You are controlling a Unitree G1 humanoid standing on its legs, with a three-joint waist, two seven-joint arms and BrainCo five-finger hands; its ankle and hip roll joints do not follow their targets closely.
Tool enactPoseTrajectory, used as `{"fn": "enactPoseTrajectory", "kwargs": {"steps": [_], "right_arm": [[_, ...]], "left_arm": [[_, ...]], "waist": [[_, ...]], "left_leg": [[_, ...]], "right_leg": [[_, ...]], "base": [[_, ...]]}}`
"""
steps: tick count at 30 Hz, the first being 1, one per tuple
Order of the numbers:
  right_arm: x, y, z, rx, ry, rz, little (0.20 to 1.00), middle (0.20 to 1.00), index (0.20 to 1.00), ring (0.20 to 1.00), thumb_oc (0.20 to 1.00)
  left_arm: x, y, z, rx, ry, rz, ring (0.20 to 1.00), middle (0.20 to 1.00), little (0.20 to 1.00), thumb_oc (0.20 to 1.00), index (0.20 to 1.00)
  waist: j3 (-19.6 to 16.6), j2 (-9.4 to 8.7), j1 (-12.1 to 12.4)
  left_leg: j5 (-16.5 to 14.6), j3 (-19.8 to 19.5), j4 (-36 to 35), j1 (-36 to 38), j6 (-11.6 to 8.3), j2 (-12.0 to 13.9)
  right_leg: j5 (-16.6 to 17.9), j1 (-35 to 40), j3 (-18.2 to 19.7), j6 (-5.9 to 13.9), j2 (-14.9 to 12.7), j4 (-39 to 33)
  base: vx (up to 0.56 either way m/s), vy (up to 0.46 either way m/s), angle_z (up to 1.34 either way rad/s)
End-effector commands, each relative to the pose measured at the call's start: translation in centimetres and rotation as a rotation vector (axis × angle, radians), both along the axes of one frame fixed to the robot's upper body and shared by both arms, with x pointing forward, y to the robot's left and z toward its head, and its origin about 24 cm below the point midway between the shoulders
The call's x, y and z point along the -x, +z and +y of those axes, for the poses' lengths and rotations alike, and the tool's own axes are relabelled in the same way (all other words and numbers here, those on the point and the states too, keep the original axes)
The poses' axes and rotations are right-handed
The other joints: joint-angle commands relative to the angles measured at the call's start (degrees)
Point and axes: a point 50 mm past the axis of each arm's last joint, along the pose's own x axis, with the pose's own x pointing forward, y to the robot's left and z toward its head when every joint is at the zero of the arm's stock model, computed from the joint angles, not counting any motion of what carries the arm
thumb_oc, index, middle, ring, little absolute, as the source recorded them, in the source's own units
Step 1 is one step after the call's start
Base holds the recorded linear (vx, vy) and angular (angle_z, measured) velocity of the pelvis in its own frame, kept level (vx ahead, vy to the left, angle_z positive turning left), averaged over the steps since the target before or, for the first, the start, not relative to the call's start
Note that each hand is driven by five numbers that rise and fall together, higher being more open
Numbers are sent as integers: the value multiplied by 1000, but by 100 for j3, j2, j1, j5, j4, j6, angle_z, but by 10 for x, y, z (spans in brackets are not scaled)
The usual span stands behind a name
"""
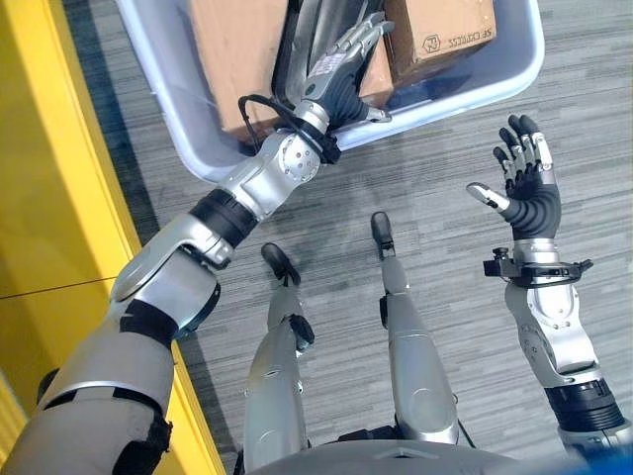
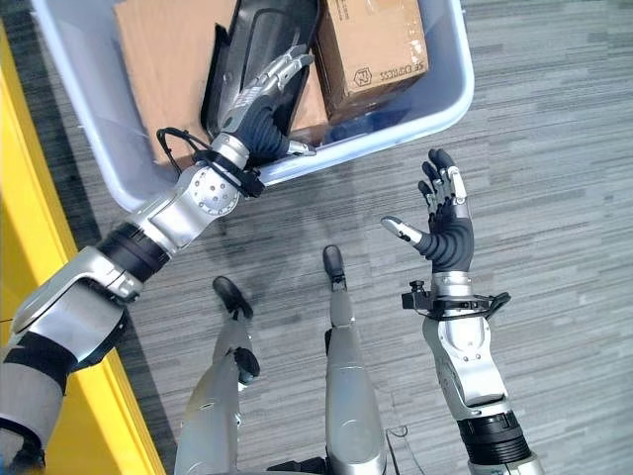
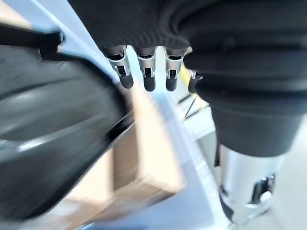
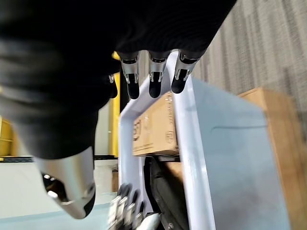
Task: Move parts from the plastic box to the shelf.
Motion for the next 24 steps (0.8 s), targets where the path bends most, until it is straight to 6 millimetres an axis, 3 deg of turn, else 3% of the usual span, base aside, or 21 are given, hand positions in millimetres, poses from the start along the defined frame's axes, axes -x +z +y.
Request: {"fn": "enactPoseTrajectory", "kwargs": {"steps": [1,5,12,16,24], "right_arm": [[15,12,-21,8,-112,-107,1000,1000,1000,1000,1000],[17,9,-18,-8,-98,-98,1000,1000,1000,1000,1000],[18,6,-14,-27,-93,-92,1000,1000,1000,1000,1000],[17,8,-11,-32,-82,-106,1000,1000,1000,1000,1000],[13,8,-9,-35,-93,-98,1000,1000,1000,1000,1000]], "left_arm": [[21,46,13,221,-102,-192,1000,1000,1000,1000,1000],[40,49,35,342,-125,-260,1000,1000,1000,1000,1000],[56,47,54,481,-78,-355,1000,1000,1000,1000,1000],[52,42,55,478,75,-426,1000,1000,1000,1000,1000],[28,26,57,489,225,-360,1000,1000,1000,1000,1000]], "waist": [[78,150,-169],[39,163,-103],[51,105,-68],[72,54,-103],[132,-12,-144]], "left_leg": [[-880,-468,922,3,-550,436],[-884,-464,900,101,-566,439],[-902,-451,920,171,-577,482],[-911,-444,937,182,-577,516],[-901,-417,937,201,-556,527]], "right_leg": [[-371,751,-754,371,-513,313],[-375,860,-788,367,-537,287],[-387,924,-797,336,-534,274],[-397,937,-792,318,-519,278],[-387,914,-748,295,-487,286]], "base": [[-2,-27,10],[-10,-20,10],[-2,-8,1],[0,0,0],[0,0,0]]}}
